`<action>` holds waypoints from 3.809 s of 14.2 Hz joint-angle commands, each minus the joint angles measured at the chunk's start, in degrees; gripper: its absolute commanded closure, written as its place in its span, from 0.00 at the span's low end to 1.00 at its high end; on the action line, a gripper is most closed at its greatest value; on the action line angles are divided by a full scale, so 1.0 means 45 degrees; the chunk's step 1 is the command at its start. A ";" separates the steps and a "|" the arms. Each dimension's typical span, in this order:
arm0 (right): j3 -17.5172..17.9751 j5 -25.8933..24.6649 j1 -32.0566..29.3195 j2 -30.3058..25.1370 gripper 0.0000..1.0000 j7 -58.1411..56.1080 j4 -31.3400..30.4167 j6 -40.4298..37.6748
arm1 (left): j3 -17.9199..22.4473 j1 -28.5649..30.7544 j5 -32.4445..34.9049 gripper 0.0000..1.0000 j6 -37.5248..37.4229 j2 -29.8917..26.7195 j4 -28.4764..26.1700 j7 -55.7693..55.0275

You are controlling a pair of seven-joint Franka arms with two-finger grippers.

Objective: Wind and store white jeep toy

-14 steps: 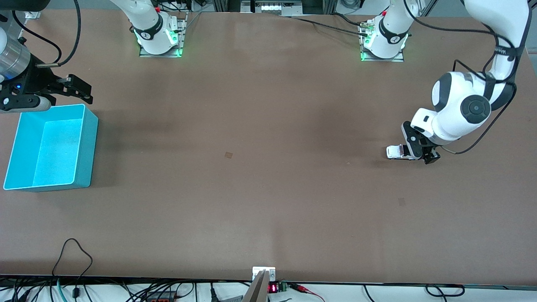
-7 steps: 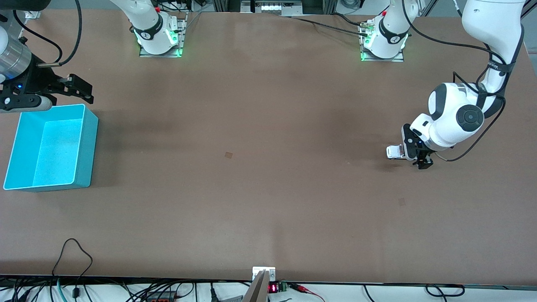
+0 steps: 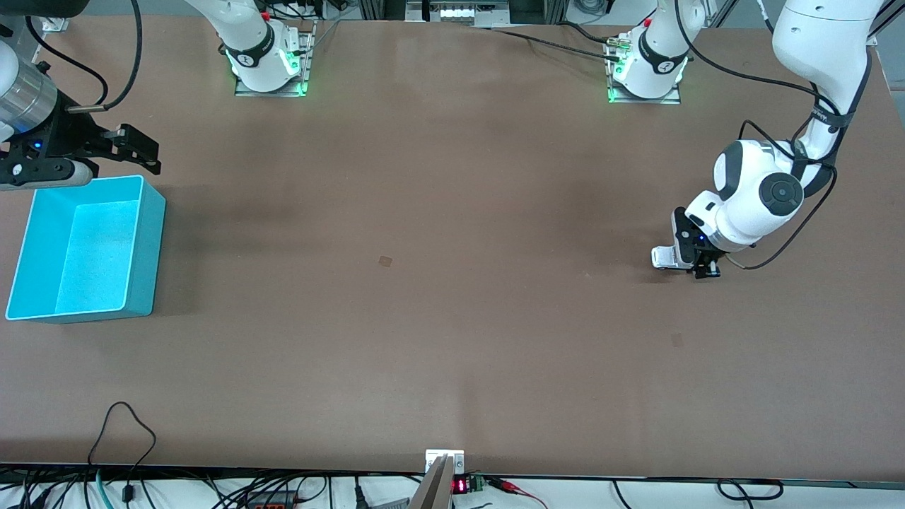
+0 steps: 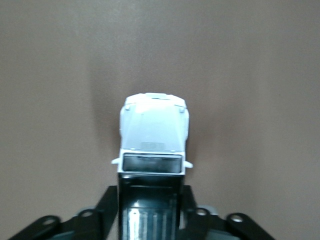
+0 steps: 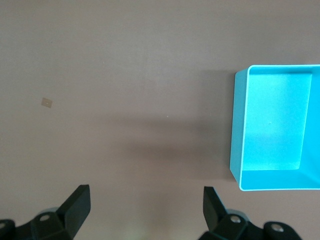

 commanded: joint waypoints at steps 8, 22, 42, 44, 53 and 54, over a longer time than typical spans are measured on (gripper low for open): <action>-0.0059 0.0109 0.0123 -0.0276 0.00 0.0246 -0.0158 -0.0105 | -0.0053 0.0619 0.0302 0.82 0.0000 0.0299 -0.0086 0.1532; -0.0059 0.0109 0.0318 -0.0276 0.00 0.0246 -0.0119 0.0031 | 0.0103 0.4427 0.0302 0.82 0.0039 0.1471 0.1105 0.5070; -0.0059 0.0109 0.0318 -0.0276 0.00 0.0246 -0.0139 0.0090 | -0.0852 0.4293 0.0302 0.00 -0.6104 0.0808 0.4890 0.4840; -0.0059 0.0129 0.0299 -0.0257 0.00 0.0246 -0.0139 0.0090 | -0.1126 0.3905 0.0322 0.00 -0.8056 0.0787 0.6079 0.3884; -0.0078 0.0129 0.0298 -0.0257 0.00 0.0227 -0.0139 0.0070 | -0.1205 0.1171 0.0693 0.00 -1.5698 0.0690 1.1004 -0.4997; -0.0059 0.0129 0.0298 -0.0257 0.00 0.0227 -0.0139 0.0070 | -0.1186 0.0878 0.0674 0.00 -1.6129 0.0593 1.1317 -0.5840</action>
